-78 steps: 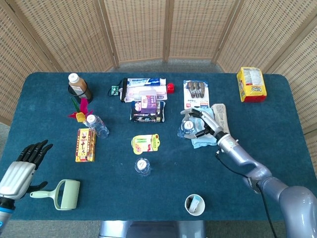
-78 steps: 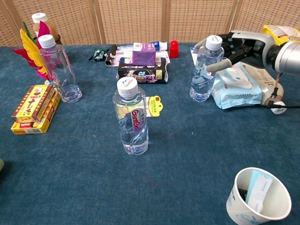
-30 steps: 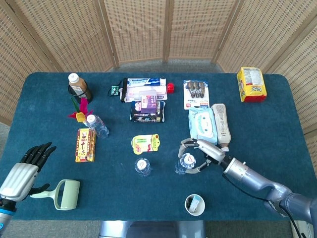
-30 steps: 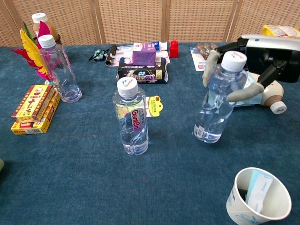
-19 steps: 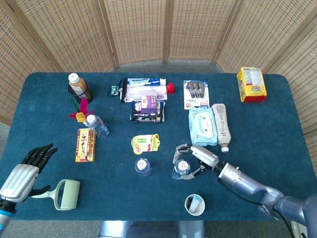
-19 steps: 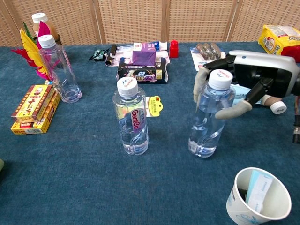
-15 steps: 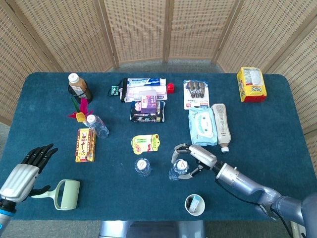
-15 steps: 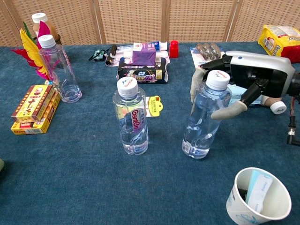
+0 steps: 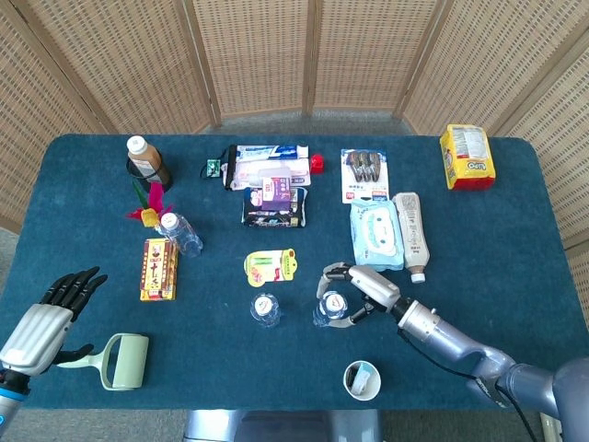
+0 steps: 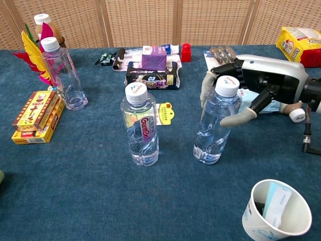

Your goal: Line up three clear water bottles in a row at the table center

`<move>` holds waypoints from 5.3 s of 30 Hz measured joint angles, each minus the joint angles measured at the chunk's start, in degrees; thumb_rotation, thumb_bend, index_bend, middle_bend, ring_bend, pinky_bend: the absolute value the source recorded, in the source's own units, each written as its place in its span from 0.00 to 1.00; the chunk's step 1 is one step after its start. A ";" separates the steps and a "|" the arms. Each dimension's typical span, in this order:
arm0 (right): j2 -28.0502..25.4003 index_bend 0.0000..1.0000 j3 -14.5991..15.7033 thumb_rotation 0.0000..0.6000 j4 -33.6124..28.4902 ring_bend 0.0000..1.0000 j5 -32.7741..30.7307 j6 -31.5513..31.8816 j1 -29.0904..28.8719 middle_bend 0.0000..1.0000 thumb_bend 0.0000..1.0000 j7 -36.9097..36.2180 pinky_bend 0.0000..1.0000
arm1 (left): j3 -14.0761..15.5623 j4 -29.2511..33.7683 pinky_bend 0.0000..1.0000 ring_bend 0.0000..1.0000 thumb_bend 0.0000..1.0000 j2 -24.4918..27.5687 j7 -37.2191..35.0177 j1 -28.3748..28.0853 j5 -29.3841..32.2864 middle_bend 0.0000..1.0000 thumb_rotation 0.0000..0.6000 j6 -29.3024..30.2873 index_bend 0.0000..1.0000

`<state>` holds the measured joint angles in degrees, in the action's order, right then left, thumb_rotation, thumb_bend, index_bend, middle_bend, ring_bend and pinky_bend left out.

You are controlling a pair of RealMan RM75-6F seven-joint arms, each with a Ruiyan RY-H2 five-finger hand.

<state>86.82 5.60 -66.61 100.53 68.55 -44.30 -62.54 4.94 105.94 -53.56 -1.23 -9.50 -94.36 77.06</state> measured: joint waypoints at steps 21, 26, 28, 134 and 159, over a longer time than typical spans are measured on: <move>0.94 0.24 1.50 1.00 3.04 0.15 2.46 4.12 0.74 0.24 0.29 -1.11 0.14 | 0.06 0.02 0.05 0.00 0.12 0.02 0.10 0.17 -0.33 0.00 1.00 0.27 0.00; 0.47 0.24 2.03 1.00 2.73 0.16 2.91 4.59 0.92 0.26 0.29 -0.42 0.14 | 0.11 -0.05 0.05 0.00 0.12 0.04 0.04 0.20 -0.56 0.00 1.00 0.36 0.00; 0.26 0.24 2.25 1.00 2.39 0.16 3.12 5.03 1.13 0.27 0.29 0.03 0.14 | 0.10 -0.06 0.05 0.00 0.12 0.03 0.01 0.20 -0.56 0.00 1.00 0.36 0.00; -27.50 0.14 -2.46 1.00 -9.58 0.09 -6.69 27.16 37.08 0.14 0.14 19.47 0.08 | -6.43 -38.87 0.05 0.00 0.12 -26.57 -54.13 -21.43 5.84 0.00 1.00 -19.74 0.00; -27.62 0.15 -4.38 1.00 -9.49 0.09 -6.68 26.10 38.05 0.14 0.14 20.09 0.08 | -11.01 -48.67 0.24 0.05 0.23 -37.66 -56.30 -25.18 9.69 0.04 1.00 -19.65 0.00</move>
<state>59.19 1.22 -76.09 93.84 94.65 -6.24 -42.46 -6.07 57.27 -91.21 -57.53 -34.69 -84.67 57.41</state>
